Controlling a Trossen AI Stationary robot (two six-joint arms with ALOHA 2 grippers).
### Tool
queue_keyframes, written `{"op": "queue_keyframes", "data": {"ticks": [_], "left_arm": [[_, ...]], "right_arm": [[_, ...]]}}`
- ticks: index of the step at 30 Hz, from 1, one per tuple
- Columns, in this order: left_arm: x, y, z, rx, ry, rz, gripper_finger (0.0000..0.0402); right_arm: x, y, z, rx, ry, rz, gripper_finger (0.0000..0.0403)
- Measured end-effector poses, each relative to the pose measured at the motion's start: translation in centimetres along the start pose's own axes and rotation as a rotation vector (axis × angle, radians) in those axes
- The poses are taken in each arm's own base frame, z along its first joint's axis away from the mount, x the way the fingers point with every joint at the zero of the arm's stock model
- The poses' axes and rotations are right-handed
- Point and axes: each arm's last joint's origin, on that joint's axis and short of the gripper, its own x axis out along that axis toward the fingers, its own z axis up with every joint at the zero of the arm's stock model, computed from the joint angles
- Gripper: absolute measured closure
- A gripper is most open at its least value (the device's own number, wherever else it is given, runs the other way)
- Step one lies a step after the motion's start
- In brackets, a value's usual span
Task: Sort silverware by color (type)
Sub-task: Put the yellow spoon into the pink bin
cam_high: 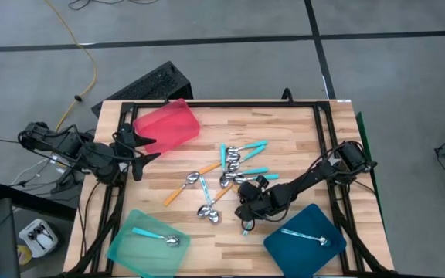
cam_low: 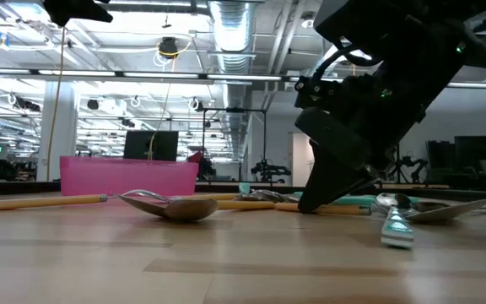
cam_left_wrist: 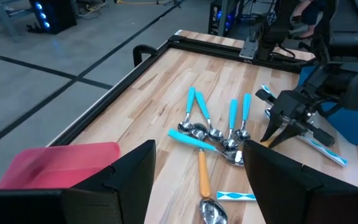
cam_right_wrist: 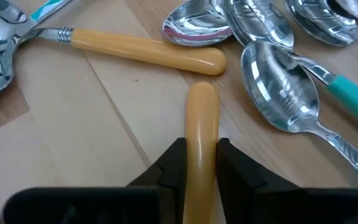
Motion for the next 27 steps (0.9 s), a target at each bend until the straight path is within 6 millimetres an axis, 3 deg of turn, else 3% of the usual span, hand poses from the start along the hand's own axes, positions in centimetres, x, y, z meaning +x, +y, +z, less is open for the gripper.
{"op": "queue_keyframes", "data": {"ticks": [17, 27], "left_arm": [[0.0, 0.0, 0.0, 0.001, 0.0, 0.001, 0.0175], [0.0, 0.0, 0.0, 0.002, 0.001, 0.004, 0.0175]], "right_arm": [[-0.2, 0.7, 0.8, -0.004, -0.11, -0.023, 0.0321], [-0.6, 1.3, 1.3, -0.02, -0.155, -0.023, 0.0364]]}}
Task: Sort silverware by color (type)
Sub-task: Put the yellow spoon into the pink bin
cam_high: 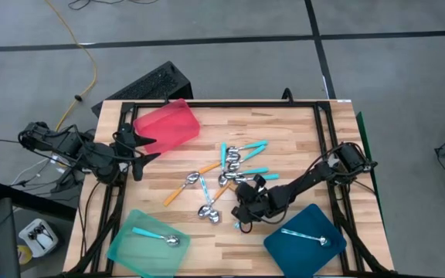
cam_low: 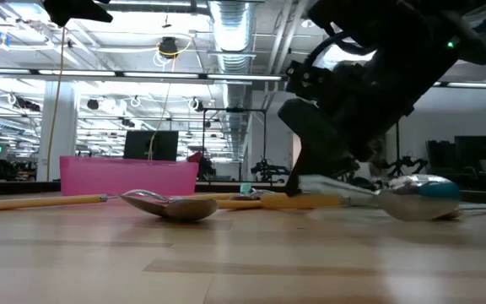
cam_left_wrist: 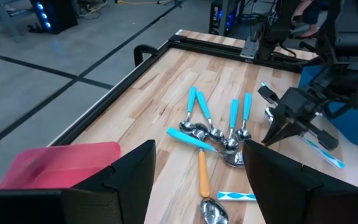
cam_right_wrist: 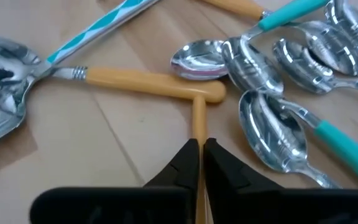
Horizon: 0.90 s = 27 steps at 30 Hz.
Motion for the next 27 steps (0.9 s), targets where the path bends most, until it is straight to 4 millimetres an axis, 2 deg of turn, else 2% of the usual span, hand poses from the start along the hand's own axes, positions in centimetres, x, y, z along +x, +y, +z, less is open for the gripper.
{"op": "queue_keyframes", "data": {"ticks": [7, 12, 19, 23, 27], "left_arm": [[0.0, 0.0, 0.0, 0.0, 0.0, 0.0, 0.0175], [0.0, 0.0, 0.0, 0.0, 0.0, 0.0, 0.0175], [0.0, 0.0, 0.0, 0.0, 0.001, -0.001, 0.0175], [0.0, 0.0, 0.0, 0.0, 0.001, -0.001, 0.0175], [0.0, 0.0, 0.0, -0.001, 0.001, -0.001, 0.0175]], "right_arm": [[0.0, 0.4, 0.4, 0.007, -0.031, 0.032, 0.0385], [0.0, 0.4, 0.5, 0.003, -0.037, 0.038, 0.0371], [-0.1, 0.5, 0.2, -0.005, 0.03, 0.09, 0.0313], [-0.4, 0.7, -0.2, -0.023, 0.038, 0.093, 0.0256], [-1.0, 0.8, -0.6, -0.044, -0.041, 0.002, 0.0196]]}}
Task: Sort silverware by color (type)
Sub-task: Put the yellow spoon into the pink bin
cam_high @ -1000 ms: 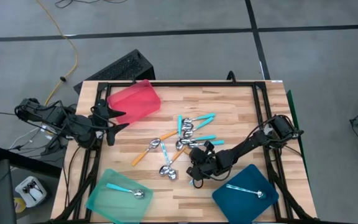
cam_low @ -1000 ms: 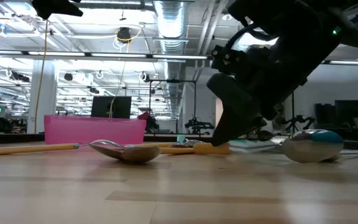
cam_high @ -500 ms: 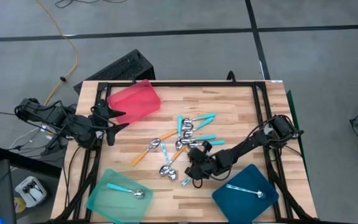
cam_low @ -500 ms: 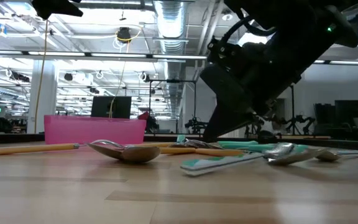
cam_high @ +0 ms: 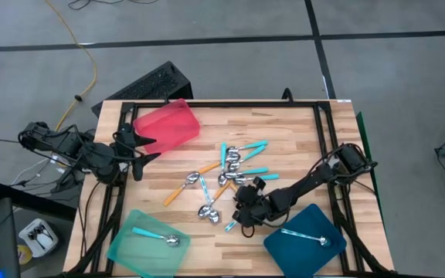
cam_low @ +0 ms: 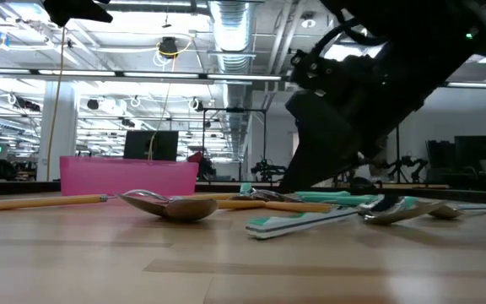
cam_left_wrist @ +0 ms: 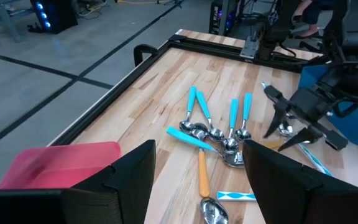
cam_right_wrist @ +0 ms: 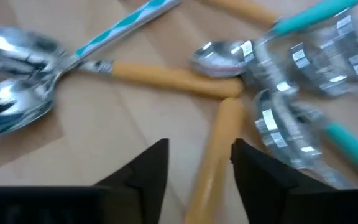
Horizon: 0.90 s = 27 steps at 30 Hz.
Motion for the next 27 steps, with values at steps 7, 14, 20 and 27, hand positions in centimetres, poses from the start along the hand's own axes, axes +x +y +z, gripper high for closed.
{"op": "queue_keyframes", "data": {"ticks": [7, 14, 20, 27], "left_arm": [[0.0, 0.0, 0.0, 0.0, 0.001, 0.0, 0.0175], [0.0, 0.0, 0.0, 0.0, 0.001, 0.001, 0.0175], [0.0, 0.0, 0.0, 0.0, 0.001, 0.0, 0.0175], [0.0, 0.0, 0.0, 0.0, 0.001, 0.0, 0.0175]], "right_arm": [[-0.2, -0.4, -0.9, 0.017, 0.025, -0.062, 0.0164], [-0.3, -0.2, -1.0, 0.016, 0.023, -0.051, 0.017], [0.2, -0.9, -2.2, 0.051, 0.009, -0.034, 0.0178], [0.2, -1.1, -2.8, 0.058, 0.011, -0.017, 0.0185]]}}
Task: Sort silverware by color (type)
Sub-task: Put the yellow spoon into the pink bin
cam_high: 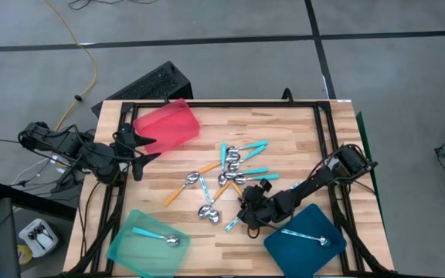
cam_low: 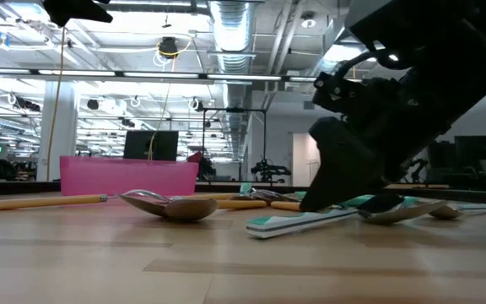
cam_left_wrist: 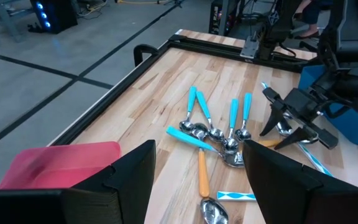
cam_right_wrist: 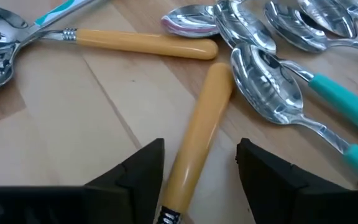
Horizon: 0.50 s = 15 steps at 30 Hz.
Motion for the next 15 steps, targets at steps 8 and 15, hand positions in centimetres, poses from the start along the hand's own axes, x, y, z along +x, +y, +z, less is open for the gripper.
{"op": "queue_keyframes", "data": {"ticks": [8, 15], "left_arm": [[0.0, 0.0, 0.0, 0.0, 0.0, 0.0, 0.0175], [0.0, 0.0, 0.0, 0.0, 0.0, 0.0, 0.0175]], "right_arm": [[0.45, -0.22, -0.22, -0.007, 0.043, 0.002, 0.0272], [0.55, -0.3, -0.2, -0.007, 0.051, 0.002, 0.0328]]}}
